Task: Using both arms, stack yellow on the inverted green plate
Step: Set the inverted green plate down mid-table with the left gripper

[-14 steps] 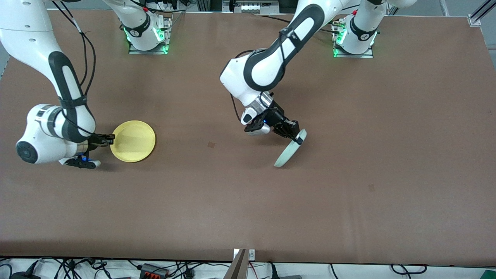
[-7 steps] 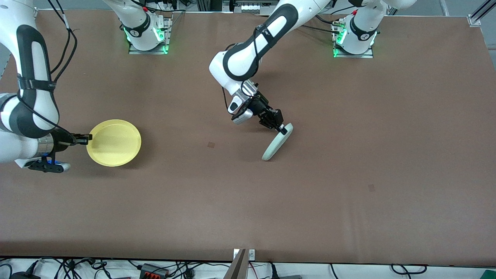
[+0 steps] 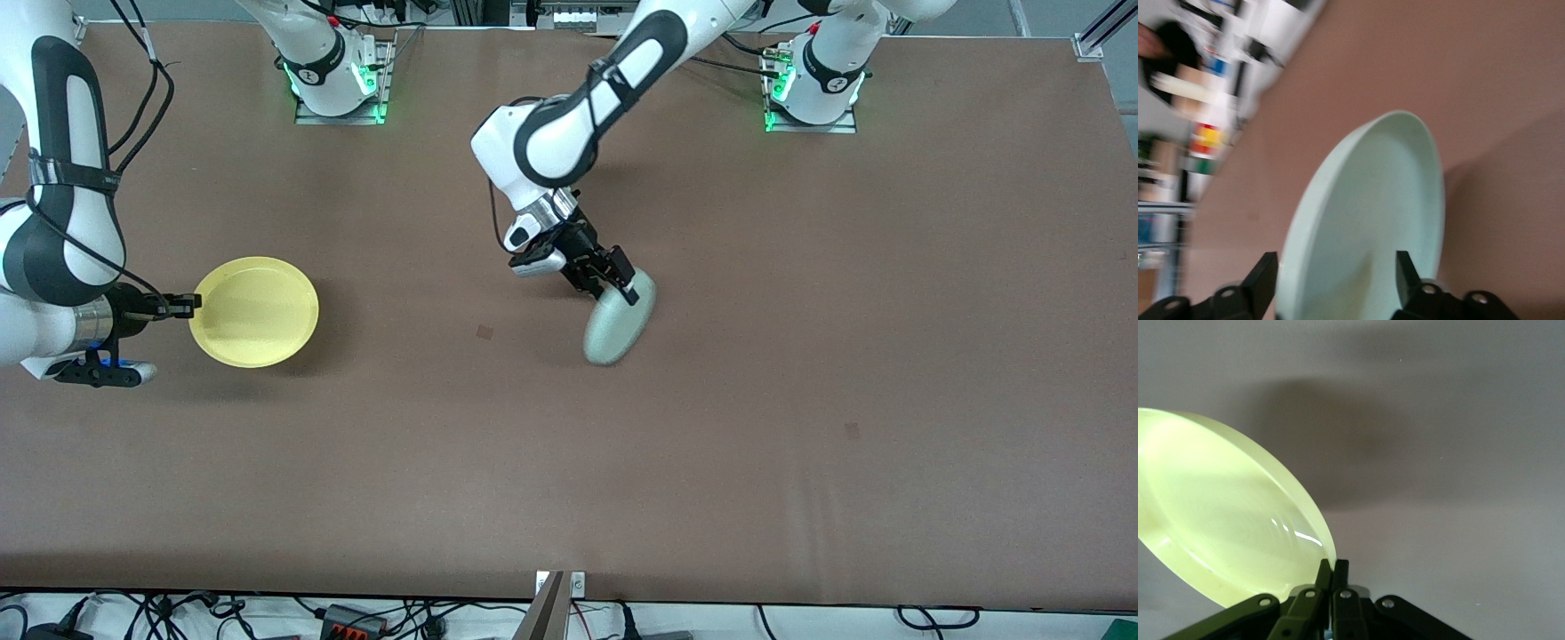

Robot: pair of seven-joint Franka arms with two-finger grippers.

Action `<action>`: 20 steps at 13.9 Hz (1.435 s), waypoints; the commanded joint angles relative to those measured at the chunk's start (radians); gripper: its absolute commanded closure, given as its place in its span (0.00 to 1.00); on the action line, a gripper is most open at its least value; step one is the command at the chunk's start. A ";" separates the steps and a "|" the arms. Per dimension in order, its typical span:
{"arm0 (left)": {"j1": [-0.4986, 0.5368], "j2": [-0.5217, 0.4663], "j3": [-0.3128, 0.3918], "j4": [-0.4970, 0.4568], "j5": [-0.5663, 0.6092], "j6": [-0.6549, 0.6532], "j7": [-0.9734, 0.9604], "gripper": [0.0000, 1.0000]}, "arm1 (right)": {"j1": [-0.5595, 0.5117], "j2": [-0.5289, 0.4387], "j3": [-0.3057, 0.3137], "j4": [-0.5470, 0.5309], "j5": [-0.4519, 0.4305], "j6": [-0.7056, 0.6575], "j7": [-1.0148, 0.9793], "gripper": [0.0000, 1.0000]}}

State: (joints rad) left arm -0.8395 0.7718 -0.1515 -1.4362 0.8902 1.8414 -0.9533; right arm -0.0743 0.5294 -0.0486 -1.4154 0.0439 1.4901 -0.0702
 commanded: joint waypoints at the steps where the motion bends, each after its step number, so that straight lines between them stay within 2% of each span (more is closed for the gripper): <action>1: 0.098 0.034 -0.014 0.028 -0.262 0.206 -0.016 0.00 | -0.002 -0.002 0.009 0.013 -0.012 -0.027 -0.016 1.00; 3: 0.129 0.035 -0.014 0.025 -0.394 0.339 -0.013 0.00 | 0.002 0.001 0.013 0.010 0.029 -0.027 -0.017 1.00; 5: 0.138 0.041 -0.013 0.023 -0.467 0.425 -0.013 0.00 | -0.001 0.009 0.016 0.009 0.054 -0.024 -0.017 1.00; 9: 0.197 -0.003 -0.013 0.008 -0.471 0.423 -0.002 0.00 | 0.028 0.012 0.016 0.009 0.120 -0.024 -0.005 1.00; 10: 0.223 -0.023 -0.013 0.002 -0.473 0.394 -0.004 0.00 | 0.042 0.012 0.016 0.009 0.122 -0.019 -0.003 1.00; 14: 0.322 -0.121 -0.013 0.000 -0.471 0.107 0.077 0.00 | 0.091 0.012 0.015 0.010 0.162 -0.016 0.000 1.00; 17: 0.431 -0.160 -0.014 0.000 -0.473 0.067 0.296 0.00 | 0.109 0.011 0.016 0.010 0.166 -0.014 0.010 1.00; 20: 0.516 -0.210 -0.016 -0.001 -0.474 0.009 0.464 0.00 | 0.224 0.020 0.016 0.012 0.226 0.028 0.133 1.00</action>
State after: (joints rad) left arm -0.3663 0.6138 -0.1539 -1.4140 0.4410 1.9011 -0.5884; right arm 0.0708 0.5435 -0.0292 -1.4152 0.2451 1.4916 -0.0254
